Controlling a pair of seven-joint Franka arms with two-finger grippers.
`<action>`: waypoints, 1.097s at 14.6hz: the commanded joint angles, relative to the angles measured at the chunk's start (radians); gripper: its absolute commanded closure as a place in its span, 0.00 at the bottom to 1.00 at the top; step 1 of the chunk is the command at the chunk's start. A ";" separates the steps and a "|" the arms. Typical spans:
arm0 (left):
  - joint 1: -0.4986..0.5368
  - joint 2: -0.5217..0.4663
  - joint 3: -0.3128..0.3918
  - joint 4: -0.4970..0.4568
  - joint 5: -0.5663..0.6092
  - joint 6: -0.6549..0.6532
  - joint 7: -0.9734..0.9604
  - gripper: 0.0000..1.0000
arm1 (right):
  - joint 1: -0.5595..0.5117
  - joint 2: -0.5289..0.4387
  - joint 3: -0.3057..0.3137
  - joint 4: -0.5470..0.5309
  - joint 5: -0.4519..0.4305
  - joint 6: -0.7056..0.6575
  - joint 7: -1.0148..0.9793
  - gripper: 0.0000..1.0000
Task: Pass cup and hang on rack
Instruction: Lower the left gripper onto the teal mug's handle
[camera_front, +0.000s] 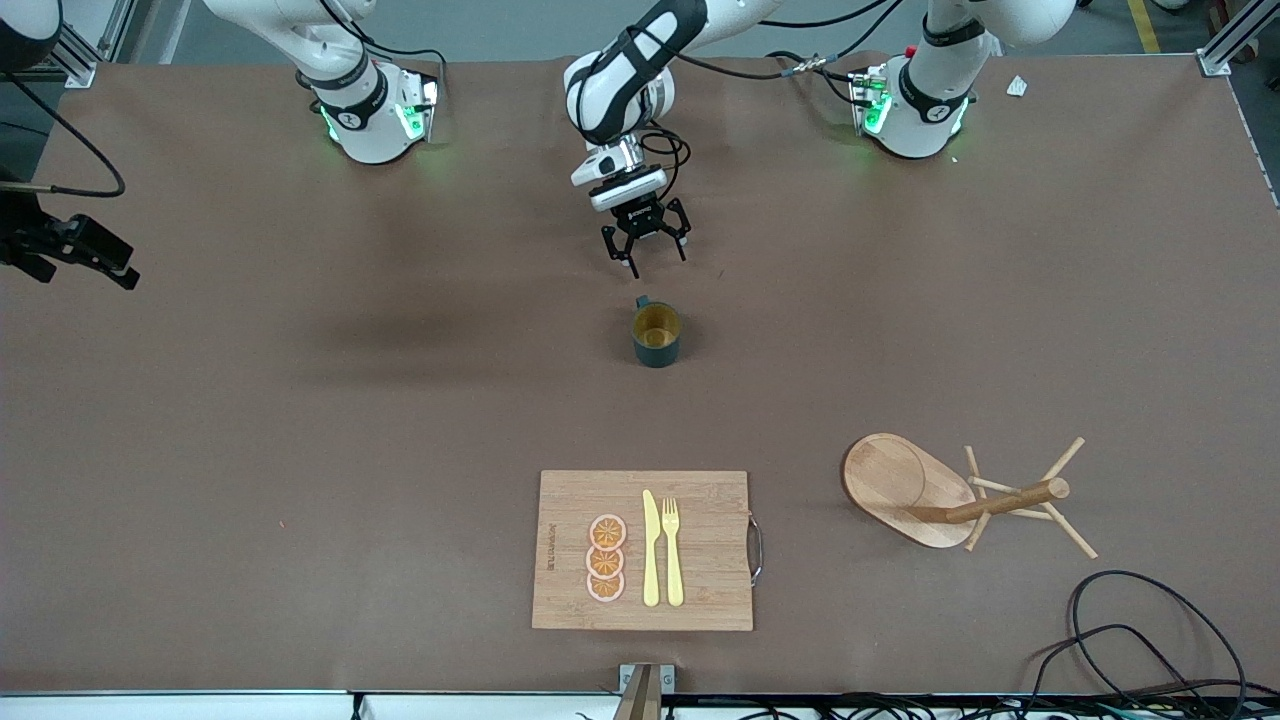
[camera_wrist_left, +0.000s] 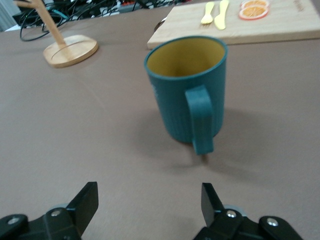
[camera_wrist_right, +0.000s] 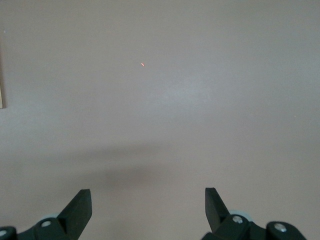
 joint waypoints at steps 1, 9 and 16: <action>0.011 -0.011 -0.004 -0.007 0.070 0.005 -0.034 0.06 | -0.029 0.028 0.010 0.032 0.014 -0.012 -0.017 0.00; 0.056 -0.009 0.007 -0.007 0.157 0.011 -0.040 0.07 | 0.012 0.077 0.018 0.123 0.016 -0.013 -0.010 0.00; 0.100 0.044 0.008 0.001 0.291 0.034 -0.075 0.14 | 0.015 0.143 0.018 0.214 0.011 -0.108 -0.007 0.00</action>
